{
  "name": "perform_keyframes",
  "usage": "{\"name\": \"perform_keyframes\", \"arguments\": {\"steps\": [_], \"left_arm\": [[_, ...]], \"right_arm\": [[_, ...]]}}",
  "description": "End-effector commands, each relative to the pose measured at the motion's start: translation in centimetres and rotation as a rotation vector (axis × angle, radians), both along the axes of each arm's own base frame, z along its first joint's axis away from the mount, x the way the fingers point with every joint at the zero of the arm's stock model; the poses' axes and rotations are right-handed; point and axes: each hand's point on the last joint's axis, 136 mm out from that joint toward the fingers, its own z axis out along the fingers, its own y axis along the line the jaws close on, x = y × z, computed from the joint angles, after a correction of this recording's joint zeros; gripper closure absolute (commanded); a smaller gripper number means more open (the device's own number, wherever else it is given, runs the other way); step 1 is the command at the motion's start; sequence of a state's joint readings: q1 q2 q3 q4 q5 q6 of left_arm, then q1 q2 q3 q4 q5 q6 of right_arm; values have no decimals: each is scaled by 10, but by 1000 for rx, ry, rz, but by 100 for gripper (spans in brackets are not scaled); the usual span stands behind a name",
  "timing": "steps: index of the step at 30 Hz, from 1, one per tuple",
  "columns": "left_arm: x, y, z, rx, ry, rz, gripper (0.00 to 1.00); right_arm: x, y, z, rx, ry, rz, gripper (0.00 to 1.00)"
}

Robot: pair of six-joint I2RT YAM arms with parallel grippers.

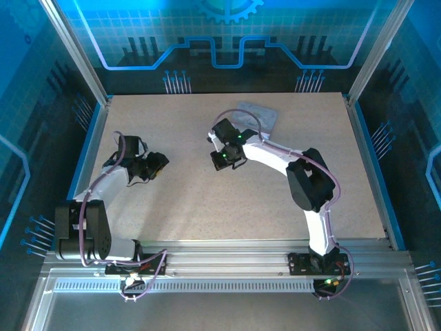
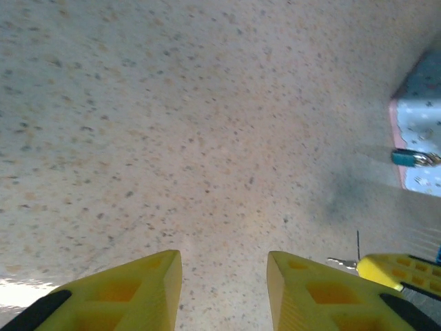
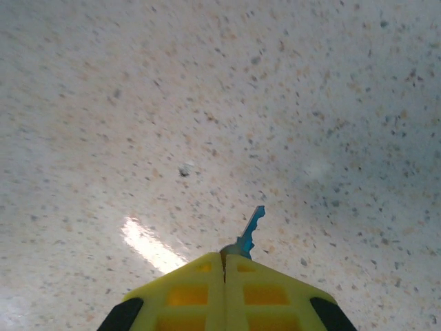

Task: Unlock a padlock with a key

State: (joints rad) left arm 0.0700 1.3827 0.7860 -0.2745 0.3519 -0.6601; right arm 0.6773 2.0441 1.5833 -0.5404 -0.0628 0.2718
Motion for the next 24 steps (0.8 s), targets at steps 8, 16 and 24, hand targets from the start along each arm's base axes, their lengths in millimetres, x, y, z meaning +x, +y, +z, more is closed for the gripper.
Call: {"name": "perform_keyframes", "arguments": {"steps": [8, 16, 24], "left_arm": [[2, -31, 74, -125, -316, -173, 62], [-9, -45, 129, -219, -437, -193, 64], [-20, -91, 136, -347, -361, -146, 73]], "right_arm": [[-28, 39, 81, 389, -141, 218, 100], [-67, 35, 141, 517, -281, 341, 100], [-91, 30, 171, 470, -396, 383, 100]]}}
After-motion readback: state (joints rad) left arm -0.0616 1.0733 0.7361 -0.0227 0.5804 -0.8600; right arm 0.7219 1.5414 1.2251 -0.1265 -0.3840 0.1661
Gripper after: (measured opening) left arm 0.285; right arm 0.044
